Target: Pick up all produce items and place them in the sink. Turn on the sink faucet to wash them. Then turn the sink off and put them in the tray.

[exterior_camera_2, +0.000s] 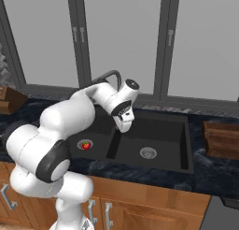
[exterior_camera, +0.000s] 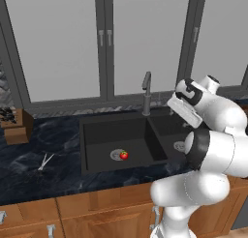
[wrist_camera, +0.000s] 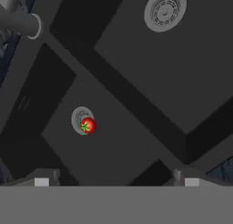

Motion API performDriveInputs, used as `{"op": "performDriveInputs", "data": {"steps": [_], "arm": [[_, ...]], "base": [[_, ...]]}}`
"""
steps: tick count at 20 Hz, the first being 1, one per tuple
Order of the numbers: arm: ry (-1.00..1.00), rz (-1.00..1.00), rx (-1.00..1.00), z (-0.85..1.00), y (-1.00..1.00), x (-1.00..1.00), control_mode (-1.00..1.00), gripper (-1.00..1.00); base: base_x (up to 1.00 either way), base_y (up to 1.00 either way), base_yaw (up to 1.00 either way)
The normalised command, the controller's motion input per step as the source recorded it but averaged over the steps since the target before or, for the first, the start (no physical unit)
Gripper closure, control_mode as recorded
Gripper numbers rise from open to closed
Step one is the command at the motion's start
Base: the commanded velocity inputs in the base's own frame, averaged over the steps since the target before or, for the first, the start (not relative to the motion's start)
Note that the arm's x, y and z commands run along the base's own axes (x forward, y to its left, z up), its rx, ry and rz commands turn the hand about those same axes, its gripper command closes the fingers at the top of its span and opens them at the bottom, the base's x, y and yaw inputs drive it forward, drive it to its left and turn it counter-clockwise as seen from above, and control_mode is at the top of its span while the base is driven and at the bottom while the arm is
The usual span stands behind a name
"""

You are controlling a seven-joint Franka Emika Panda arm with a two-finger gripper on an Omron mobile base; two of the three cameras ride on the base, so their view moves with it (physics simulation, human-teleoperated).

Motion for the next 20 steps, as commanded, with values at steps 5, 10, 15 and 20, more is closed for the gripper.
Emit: {"op": "performDriveInputs", "data": {"steps": [5,10,15,20], "arm": [[0.08,-0.49,0.25,0.29,-0.28,0.42,-1.0,-1.0],[0.01,-0.35,0.38,0.03,-0.29,0.5,-1.0,-1.0],[0.0,-0.18,0.38,-0.05,-0.04,0.87,-1.0,-1.0],[0.0,-0.08,0.39,-0.04,-0.09,0.83,-1.0,-1.0]], "base": [[0.0,0.0,0.0],[0.0,0.0,0.0],[0.0,0.0,0.0],[0.0,0.0,0.0]]}}
